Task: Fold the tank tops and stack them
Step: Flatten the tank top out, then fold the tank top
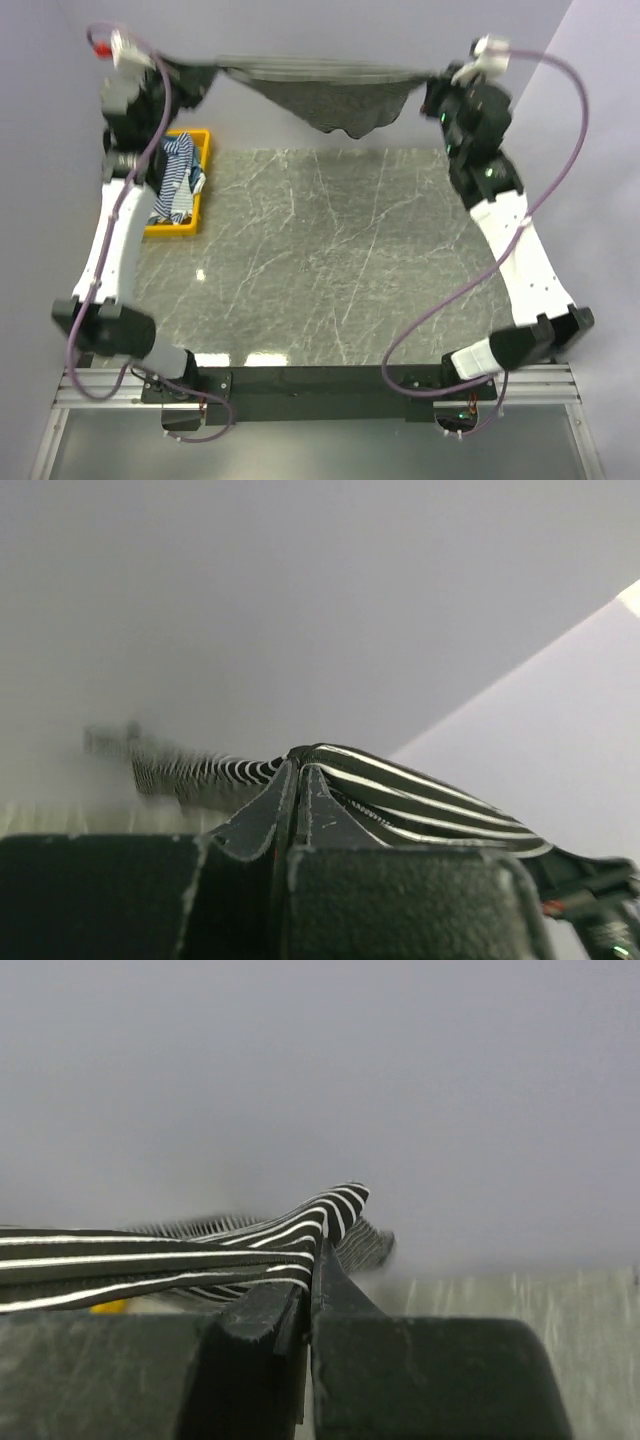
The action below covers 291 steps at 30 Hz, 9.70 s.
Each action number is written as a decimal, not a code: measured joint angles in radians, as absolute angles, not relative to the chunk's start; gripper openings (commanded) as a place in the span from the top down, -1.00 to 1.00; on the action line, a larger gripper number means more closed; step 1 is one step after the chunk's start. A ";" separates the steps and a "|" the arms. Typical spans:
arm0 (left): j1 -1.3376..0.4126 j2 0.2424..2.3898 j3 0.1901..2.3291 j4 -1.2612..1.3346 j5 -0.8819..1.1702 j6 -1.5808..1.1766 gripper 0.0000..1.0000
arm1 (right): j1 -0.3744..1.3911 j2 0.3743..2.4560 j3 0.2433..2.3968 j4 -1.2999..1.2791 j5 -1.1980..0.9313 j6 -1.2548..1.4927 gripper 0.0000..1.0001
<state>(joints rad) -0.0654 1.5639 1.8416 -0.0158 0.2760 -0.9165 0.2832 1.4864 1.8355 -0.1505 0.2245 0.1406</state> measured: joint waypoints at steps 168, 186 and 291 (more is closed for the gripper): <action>-0.129 2.041 1.384 -0.296 0.266 -0.745 0.67 | 1.285 1.849 1.272 -0.472 0.411 0.674 0.35; -0.130 2.041 1.390 -0.298 0.265 -0.745 0.68 | 1.333 1.877 1.231 -0.457 0.420 0.702 0.28; -0.532 2.144 1.719 -0.458 -0.245 -0.889 0.99 | 1.126 1.344 0.556 0.012 0.130 0.857 1.00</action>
